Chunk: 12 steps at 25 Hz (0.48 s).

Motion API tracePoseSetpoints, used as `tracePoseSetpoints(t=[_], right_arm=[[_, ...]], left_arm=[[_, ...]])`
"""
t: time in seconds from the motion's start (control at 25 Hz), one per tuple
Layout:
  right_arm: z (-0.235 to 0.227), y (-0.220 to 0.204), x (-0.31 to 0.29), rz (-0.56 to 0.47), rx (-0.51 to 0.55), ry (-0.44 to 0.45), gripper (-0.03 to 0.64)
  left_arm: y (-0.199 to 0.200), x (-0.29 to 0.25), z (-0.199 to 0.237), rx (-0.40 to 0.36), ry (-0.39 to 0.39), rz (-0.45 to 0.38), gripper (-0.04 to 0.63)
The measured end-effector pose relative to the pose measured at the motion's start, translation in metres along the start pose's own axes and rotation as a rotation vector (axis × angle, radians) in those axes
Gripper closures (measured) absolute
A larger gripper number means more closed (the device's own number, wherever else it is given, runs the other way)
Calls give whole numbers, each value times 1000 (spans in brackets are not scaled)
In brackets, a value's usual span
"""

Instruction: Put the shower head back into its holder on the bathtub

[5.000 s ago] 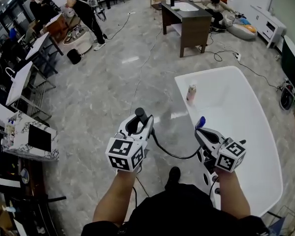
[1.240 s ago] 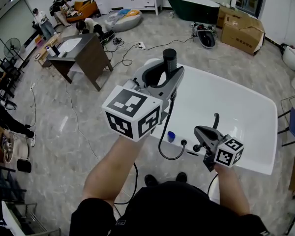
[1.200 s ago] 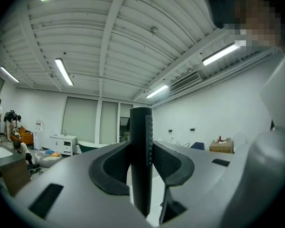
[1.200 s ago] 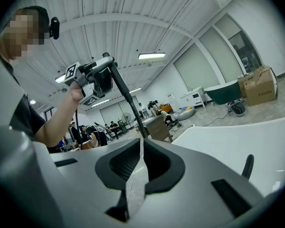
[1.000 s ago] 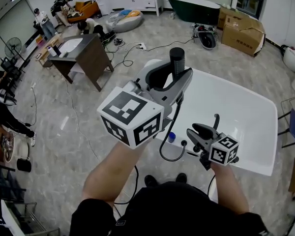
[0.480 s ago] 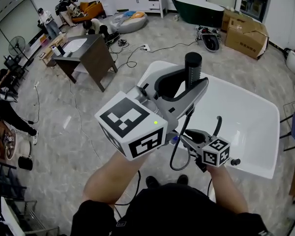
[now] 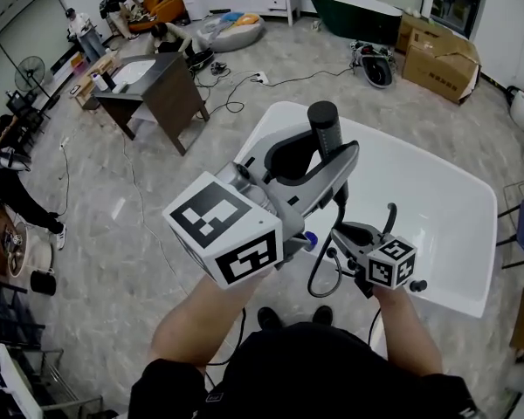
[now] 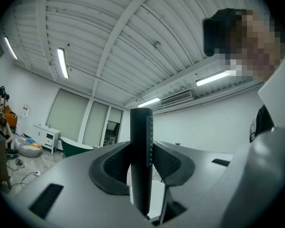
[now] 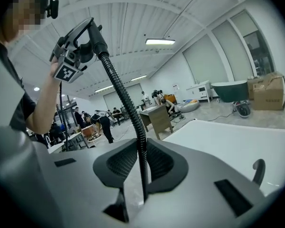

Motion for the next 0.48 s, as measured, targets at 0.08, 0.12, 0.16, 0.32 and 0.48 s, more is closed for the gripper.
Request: tracePoseSetpoints(t=[0.08,0.12,0.16,0.32,0.48], right_arm=[[-5,4,1,0,11,-13,543],[-8,7,2,-1,12,-22,543],[-12,9,4,-5,11,-33,543],[-30,26,8,-38,2,-94,543],[-50,50,19,-70,10,-133,543]], left_arm=[[-1,8,4,9,16,-17,448],[-1,12,5,8,24,-24,448],[-2,16,7,3,33,-26,448],[-6,31,15,-32,65,-11,449],[-10,39,22,-24,110,-16,449]])
Point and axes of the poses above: the fingertips, and each gripper's own axes: x backward along the fingers, z to its left, y out of its top, the point moved 3 cm from there along x, backward along the fingers, and after that the axes turned 2 degrees about x, right-handed, at the moved point
